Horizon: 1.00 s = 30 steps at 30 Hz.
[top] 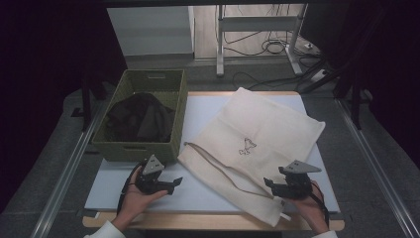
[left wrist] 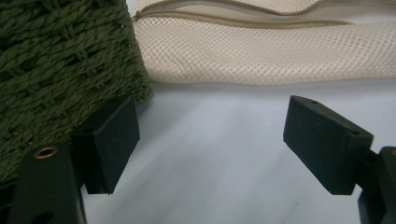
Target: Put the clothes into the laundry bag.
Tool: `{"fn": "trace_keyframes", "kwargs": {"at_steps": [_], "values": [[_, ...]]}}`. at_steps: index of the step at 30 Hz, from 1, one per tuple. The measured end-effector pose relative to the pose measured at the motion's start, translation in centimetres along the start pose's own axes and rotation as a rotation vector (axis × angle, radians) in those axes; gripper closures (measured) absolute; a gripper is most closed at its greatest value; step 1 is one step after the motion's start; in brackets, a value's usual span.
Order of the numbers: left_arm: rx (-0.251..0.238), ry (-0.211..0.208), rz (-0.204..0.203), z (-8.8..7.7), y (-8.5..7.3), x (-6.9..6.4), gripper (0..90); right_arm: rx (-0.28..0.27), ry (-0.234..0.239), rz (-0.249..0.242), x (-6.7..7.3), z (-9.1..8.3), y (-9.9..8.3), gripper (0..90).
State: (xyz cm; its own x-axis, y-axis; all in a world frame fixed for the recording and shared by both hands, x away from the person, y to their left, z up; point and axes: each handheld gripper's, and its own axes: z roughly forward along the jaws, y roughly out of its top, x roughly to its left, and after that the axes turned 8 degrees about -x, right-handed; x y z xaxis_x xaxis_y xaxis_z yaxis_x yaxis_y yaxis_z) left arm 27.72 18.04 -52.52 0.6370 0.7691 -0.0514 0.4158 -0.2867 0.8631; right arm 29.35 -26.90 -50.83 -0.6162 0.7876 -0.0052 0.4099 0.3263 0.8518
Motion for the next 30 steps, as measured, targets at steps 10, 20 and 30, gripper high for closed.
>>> {"fn": "trace_keyframes", "kwargs": {"at_steps": [10, 20, 30], "values": [[0.018, -0.005, -0.013, 0.1, 0.1, 0.2, 19.0, 0.003, -0.003, 0.015, -0.1, 0.0, 0.8, 31.1], [0.024, -0.003, -0.01, 0.2, 0.0, 0.3, 19.1, 0.001, 0.008, 0.013, 0.4, 0.2, 2.9, 31.9], [0.04, -0.004, -0.003, 0.6, -0.1, 0.3, 19.1, 0.021, -0.006, -0.041, 1.6, 1.2, 5.0, 32.1]]}}
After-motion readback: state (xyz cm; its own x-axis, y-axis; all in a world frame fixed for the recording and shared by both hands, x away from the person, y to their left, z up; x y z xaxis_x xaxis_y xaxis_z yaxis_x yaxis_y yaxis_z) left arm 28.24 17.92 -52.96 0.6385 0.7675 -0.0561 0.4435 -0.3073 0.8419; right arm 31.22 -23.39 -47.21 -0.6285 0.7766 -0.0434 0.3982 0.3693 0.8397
